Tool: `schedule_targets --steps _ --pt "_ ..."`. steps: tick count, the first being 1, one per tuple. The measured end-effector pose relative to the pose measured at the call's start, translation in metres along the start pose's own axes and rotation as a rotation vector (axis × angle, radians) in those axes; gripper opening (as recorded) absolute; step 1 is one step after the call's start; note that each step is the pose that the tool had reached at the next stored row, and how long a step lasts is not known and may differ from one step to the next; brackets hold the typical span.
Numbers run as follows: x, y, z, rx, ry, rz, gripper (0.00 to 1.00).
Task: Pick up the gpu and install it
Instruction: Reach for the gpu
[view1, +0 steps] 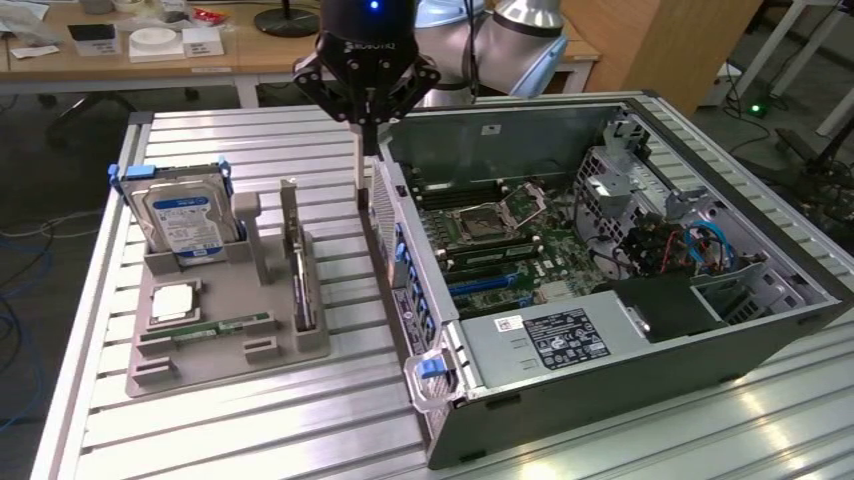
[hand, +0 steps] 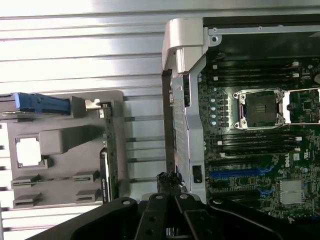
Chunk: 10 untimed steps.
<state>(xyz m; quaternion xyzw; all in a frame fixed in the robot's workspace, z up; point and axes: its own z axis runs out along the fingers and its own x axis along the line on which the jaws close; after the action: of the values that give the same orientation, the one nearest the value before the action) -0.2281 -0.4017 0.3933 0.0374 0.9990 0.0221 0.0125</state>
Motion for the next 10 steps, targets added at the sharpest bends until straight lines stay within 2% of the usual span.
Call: schedule_targets --steps 10 --pt "0.0059 -0.0006 -0.0001 -0.0001 0.0 0.0 0.1"
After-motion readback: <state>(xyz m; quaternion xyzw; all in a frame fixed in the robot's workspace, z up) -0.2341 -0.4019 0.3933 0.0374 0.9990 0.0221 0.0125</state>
